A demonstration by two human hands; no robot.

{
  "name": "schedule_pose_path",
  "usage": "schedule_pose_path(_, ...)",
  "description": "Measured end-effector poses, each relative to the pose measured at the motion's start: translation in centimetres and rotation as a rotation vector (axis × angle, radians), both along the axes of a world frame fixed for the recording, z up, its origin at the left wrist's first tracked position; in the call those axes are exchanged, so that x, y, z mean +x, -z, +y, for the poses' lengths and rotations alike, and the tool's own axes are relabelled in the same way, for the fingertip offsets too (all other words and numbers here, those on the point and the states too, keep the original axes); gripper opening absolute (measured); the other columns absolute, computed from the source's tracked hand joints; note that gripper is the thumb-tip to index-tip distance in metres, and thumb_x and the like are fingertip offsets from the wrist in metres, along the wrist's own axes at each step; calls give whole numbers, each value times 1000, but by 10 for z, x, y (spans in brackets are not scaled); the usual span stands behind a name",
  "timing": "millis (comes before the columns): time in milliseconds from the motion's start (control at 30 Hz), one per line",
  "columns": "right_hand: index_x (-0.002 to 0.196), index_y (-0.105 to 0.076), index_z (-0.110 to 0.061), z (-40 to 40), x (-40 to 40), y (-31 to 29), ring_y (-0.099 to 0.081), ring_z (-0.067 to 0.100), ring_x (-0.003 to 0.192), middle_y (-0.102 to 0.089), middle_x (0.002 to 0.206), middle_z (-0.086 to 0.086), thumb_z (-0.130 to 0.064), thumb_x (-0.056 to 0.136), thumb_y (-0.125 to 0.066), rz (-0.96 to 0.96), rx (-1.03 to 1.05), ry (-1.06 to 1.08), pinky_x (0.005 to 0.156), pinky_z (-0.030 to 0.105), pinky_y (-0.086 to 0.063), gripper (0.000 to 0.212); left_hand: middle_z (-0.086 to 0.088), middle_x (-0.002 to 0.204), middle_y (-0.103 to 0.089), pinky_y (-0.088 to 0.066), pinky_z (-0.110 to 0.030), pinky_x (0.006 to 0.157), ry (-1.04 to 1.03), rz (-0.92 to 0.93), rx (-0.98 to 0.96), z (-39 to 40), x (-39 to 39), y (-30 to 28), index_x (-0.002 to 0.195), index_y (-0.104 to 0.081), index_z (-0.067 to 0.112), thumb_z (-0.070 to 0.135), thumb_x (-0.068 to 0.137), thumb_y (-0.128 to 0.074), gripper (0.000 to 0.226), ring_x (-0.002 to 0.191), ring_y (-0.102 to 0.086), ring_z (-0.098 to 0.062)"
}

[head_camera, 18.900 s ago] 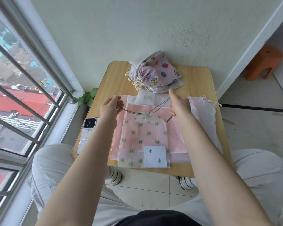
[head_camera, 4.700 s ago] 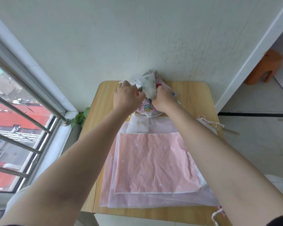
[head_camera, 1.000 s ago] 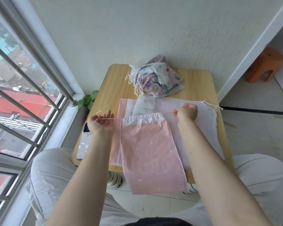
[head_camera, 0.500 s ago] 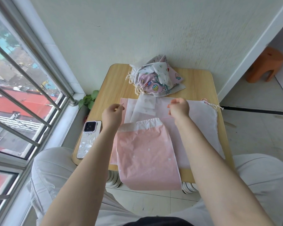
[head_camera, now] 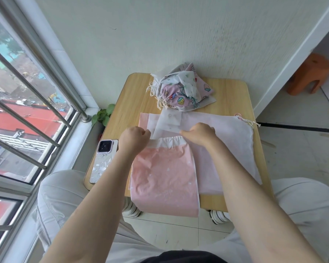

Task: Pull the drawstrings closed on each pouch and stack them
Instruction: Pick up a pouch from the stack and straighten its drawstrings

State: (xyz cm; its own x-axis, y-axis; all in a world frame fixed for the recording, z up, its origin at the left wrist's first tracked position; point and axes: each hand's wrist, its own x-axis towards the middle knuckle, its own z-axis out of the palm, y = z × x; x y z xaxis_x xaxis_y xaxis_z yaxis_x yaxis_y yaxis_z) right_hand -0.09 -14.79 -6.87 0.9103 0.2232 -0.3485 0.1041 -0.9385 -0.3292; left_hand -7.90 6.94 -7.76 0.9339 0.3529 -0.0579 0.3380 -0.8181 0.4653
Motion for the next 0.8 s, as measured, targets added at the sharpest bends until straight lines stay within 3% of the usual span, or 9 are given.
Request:
schedule_pose_path(100, 57, -34, -18, -8, -1, 3, -45, 22, 64, -40, 60, -3, -54, 91, -50, -32, 69, 69, 76, 35, -30, 52, -2, 51, -19, -13, -27, 51, -28, -11, -8, 1, -2, 0, 48, -23, 14, 15, 84, -46, 42, 51, -20, -20)
schedule_pose_path(200, 63, -39, -15, -18, 2, 8, -54, 31, 89, -56, 77, 5, -43, 95, -50, -165, 16, 140, 77, 36, -29, 43, -3, 52, -23, -15, -25, 49, -86, 48, 68, 2, -6, 3, 49, -28, 11, 16, 82, -47, 38, 50, -22, -21)
schedule_pose_path(300, 89, -60, -10, -31, 7, 9, -53, 34, 107, -66, 106, 14, -37, 98, -47, -318, -80, 194, 87, 37, -32, 31, -2, 52, -32, -18, -23, 48, -168, 120, 136, 8, -11, 4, 51, -35, 10, 16, 80, -47, 32, 48, -30, -22)
schedule_pose_path(367, 106, -63, -8, -38, 7, 10, -51, 33, 112, -65, 113, 14, -36, 99, -46, -368, -145, 223, 91, 38, -32, 33, -2, 53, -38, -23, -21, 49, -198, 143, 166, 13, -10, 4, 53, -41, 10, 16, 81, -47, 30, 48, -35, -23)
schedule_pose_path(467, 105, -64, -5, -39, 4, 14, -51, 33, 110, -66, 109, 16, -34, 100, -47, -448, -174, 241, 90, 38, -31, 33, -3, 56, -42, -24, -21, 50, -201, 149, 177, 13, -6, 1, 55, -44, 10, 17, 82, -47, 28, 48, -36, -21)
schedule_pose_path(567, 96, -63, -3, -41, 7, 12, -52, 34, 106, -66, 104, 19, -34, 99, -45, -447, -117, 239, 88, 39, -33, 36, -1, 55, -34, -18, -22, 49, -172, 103, 150, 15, -3, -1, 53, -36, 12, 26, 87, -47, 39, 49, -30, -21)
schedule_pose_path(700, 84, -52, -10, -38, 12, 0, -48, 36, 111, -63, 109, 15, -42, 98, -40, -231, 37, 188, 87, 39, -34, 36, -1, 56, -30, -21, -27, 51, -133, 140, -168, 9, 7, -15, 56, -31, 14, 42, 91, -45, 47, 51, -28, -19)
schedule_pose_path(800, 83, -48, -12, -25, 12, -10, -47, 35, 110, -57, 104, 11, -37, 96, -42, -108, 195, 179, 84, 39, -36, 29, -5, 65, -49, -39, -30, 63, -107, 195, -497, 1, 18, -31, 65, -48, 11, 39, 89, -50, 37, 61, -44, -21)
